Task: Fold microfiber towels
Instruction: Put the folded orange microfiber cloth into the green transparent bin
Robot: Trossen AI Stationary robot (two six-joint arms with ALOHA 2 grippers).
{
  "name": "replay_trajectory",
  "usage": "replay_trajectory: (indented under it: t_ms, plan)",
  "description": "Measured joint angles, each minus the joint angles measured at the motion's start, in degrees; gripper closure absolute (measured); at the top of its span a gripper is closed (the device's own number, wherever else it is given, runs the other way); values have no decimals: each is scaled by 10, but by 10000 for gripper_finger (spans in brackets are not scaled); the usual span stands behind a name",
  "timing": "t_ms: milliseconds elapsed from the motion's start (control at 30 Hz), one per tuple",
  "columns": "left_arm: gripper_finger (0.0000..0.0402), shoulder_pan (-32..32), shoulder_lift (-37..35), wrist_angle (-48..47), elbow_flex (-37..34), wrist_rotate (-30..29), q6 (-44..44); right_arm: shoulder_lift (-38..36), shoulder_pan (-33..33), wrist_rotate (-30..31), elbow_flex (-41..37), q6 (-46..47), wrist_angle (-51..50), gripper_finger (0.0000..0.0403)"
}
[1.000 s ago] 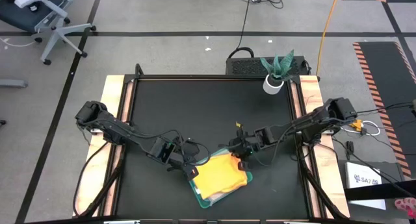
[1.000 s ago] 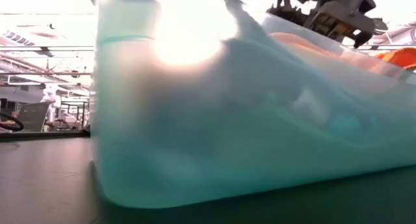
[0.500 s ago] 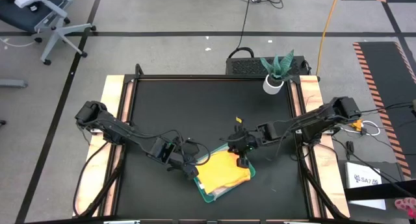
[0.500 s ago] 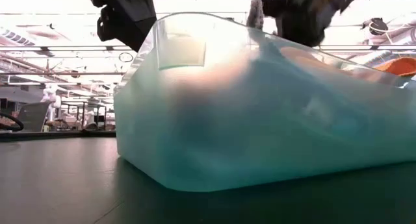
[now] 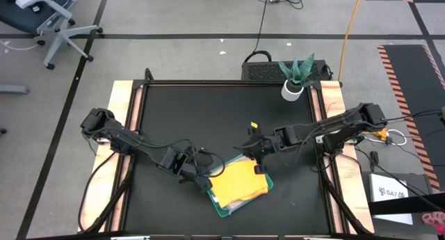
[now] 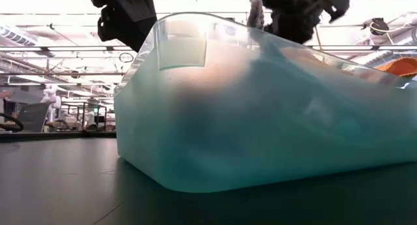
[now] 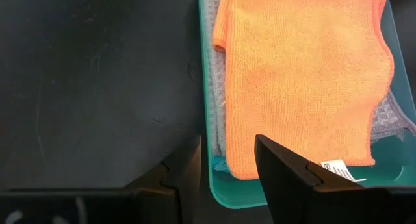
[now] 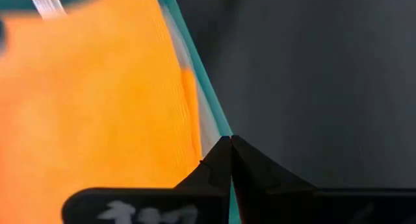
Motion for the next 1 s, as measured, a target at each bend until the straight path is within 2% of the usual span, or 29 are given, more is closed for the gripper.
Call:
replay_trajectory:
  t_ms: [133,333,467,800,1000]
  plan:
    - [256,0,0,0,0,0,-2,1,-25,-1,0,-11,-44,384]
    - [256,0,0,0,0,0,-4,25,-51,-5,0,-11,-46,327]
    - [256,0,0,0,0,0,-5,45,-55,-52,-1,-9,-41,302]
    - [256,0,0,-1,0,0,-4,61,-59,-60,-1,-54,-7,302]
    - [256,0,0,-7,0,0,-4,84,-74,-64,-12,-43,13,302]
